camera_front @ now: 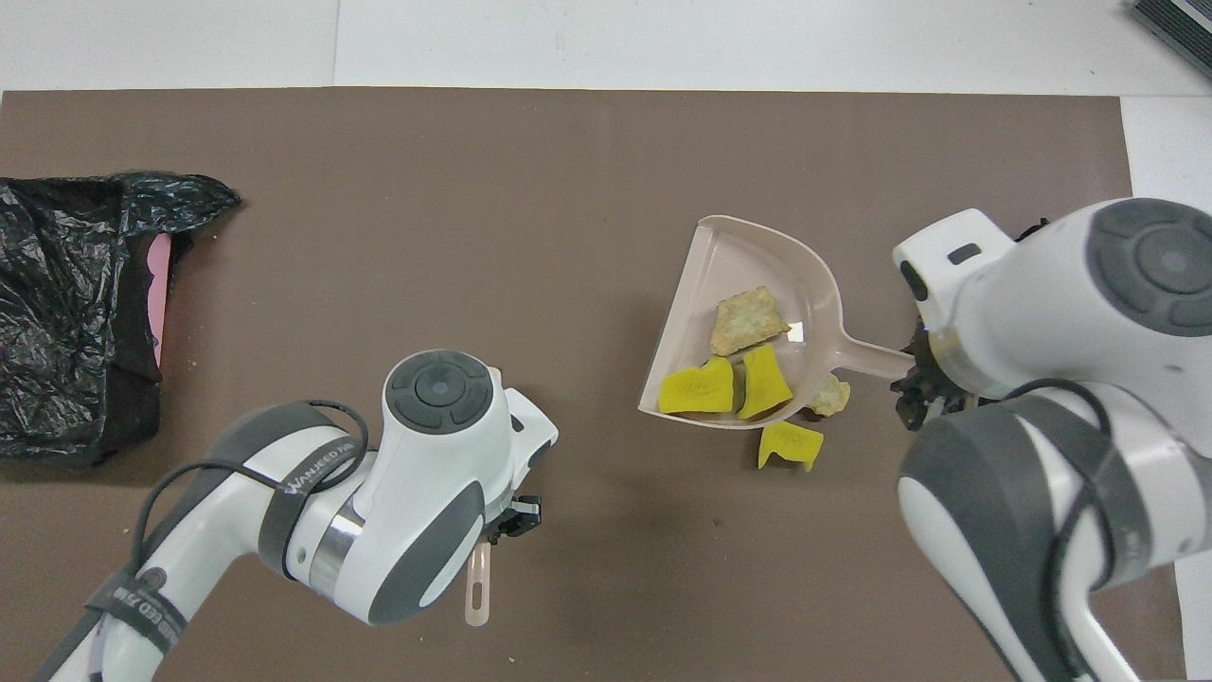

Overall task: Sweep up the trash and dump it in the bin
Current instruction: 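Carry the dustpan with the right gripper over the nearer black bag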

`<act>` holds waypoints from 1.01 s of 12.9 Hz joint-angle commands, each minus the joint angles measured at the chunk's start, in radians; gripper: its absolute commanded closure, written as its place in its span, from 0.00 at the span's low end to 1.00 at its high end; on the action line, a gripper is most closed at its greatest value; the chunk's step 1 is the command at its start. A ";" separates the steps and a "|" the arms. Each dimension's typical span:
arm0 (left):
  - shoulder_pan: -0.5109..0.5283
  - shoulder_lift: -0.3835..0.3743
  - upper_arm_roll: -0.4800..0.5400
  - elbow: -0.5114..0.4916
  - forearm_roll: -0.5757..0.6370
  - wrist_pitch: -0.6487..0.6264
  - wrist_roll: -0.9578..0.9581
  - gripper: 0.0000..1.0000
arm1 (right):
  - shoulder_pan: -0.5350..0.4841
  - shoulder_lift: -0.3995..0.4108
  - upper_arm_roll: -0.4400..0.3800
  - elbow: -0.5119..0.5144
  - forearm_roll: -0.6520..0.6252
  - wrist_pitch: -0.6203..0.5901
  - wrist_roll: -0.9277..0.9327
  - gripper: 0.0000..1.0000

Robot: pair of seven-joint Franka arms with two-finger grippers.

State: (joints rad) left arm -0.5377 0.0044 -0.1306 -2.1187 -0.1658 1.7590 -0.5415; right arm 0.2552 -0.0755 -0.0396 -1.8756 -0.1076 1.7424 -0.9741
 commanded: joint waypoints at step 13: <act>-0.303 -0.175 0.016 -0.340 -0.236 0.263 -0.161 1.00 | -0.674 -0.086 -0.011 -0.008 -0.237 0.136 -0.695 1.00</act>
State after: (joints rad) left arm -0.8330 -0.1249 -0.1245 -2.4026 -0.3602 1.9915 -0.7388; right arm -0.4041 -0.1605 -0.0617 -1.8778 -0.2780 1.8430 -1.6494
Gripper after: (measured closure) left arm 0.736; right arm 0.683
